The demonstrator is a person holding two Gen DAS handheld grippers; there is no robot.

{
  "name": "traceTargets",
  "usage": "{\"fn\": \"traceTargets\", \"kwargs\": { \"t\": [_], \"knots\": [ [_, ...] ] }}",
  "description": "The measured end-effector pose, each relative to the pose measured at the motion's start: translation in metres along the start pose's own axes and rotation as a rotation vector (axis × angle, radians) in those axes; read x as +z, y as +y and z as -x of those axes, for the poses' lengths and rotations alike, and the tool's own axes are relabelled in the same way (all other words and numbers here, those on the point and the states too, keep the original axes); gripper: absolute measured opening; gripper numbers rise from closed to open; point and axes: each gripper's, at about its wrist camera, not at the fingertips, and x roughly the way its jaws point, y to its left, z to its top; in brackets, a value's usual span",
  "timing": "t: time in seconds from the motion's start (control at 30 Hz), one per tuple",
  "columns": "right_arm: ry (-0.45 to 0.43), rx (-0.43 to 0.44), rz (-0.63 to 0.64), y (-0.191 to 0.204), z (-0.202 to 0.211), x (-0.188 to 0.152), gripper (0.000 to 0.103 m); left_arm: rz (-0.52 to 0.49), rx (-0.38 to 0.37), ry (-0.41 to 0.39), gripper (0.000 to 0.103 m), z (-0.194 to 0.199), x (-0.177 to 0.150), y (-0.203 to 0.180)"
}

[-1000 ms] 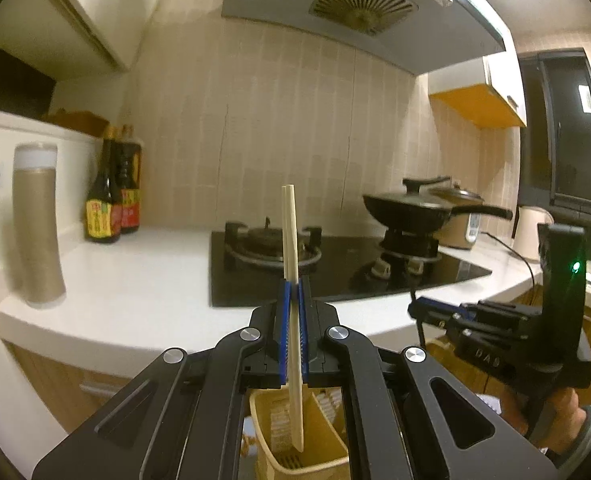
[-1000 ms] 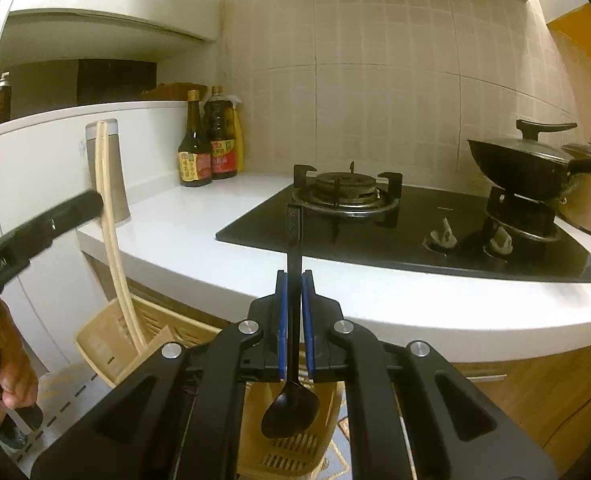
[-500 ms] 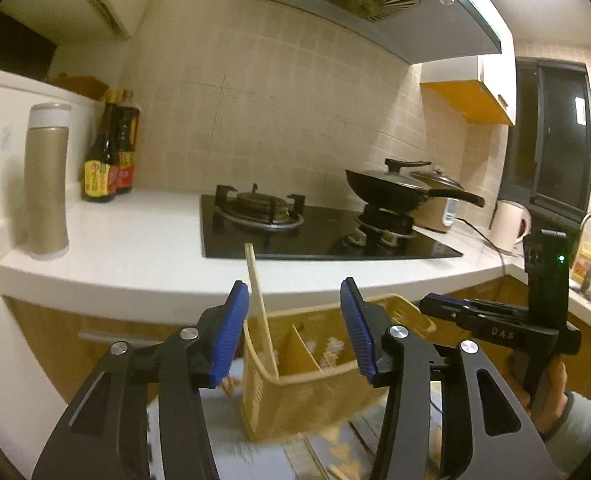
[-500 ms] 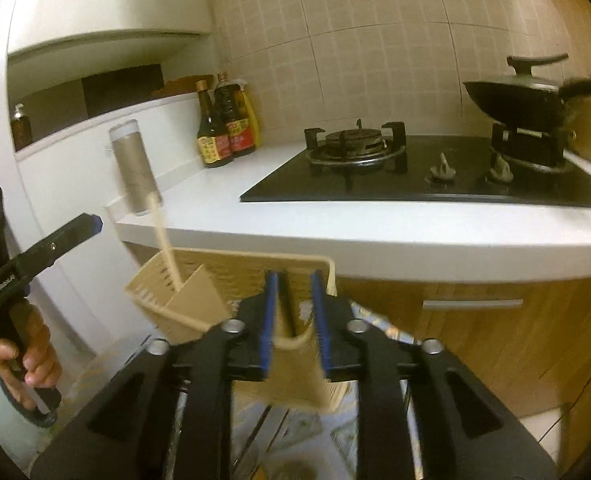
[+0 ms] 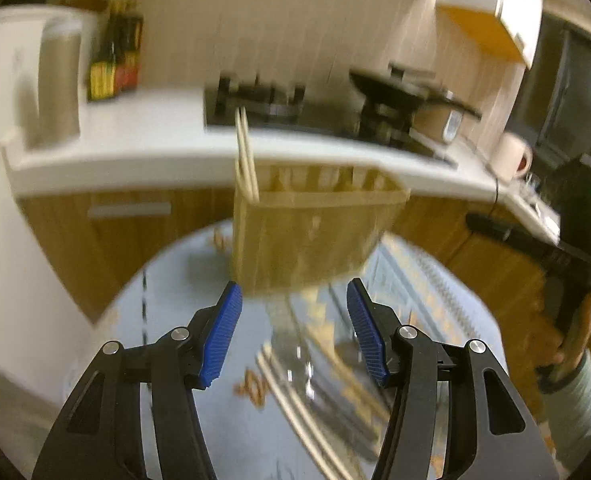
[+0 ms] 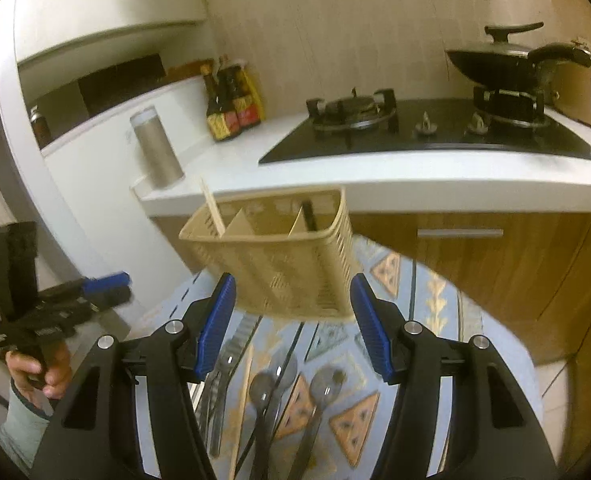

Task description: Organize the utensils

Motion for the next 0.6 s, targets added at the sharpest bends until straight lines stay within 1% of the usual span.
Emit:
{"fn": "traceTargets", "kwargs": {
  "t": [0.07, 0.17, 0.23, 0.3, 0.4, 0.5, 0.53, 0.6],
  "knots": [
    [0.039, -0.005, 0.002, 0.005, -0.001, -0.005, 0.056, 0.021, -0.005, 0.062, 0.053, -0.012, -0.010, 0.004],
    [0.114, -0.019, 0.004, 0.011, -0.009, -0.012, 0.056, 0.081, -0.020, 0.177, 0.053, -0.035, -0.026, 0.013],
    [0.179, -0.032, -0.001, 0.014, -0.019, -0.018, 0.056, 0.098, -0.024, 0.229, 0.053, -0.048, -0.033, 0.017],
    [0.263, -0.036, -0.017, 0.014, -0.035, -0.025, 0.056, 0.100, 0.008, 0.268, 0.053, -0.061, -0.040, 0.015],
    [0.358, -0.035, -0.041, 0.013, -0.056, -0.034, 0.056, 0.085, 0.049, 0.310, 0.053, -0.078, -0.047, 0.011],
    [0.416, -0.057, -0.028, 0.014, -0.075, -0.039, 0.056, 0.062, 0.064, 0.332, 0.054, -0.089, -0.051, 0.006],
    [0.432, -0.059, -0.028, 0.014, -0.080, -0.040, 0.056, 0.051, 0.082, 0.337, 0.054, -0.092, -0.052, 0.005],
    [0.475, -0.041, -0.050, 0.012, -0.095, -0.042, 0.056, 0.038, 0.107, 0.343, 0.054, -0.097, -0.054, 0.004]
  ]
}}
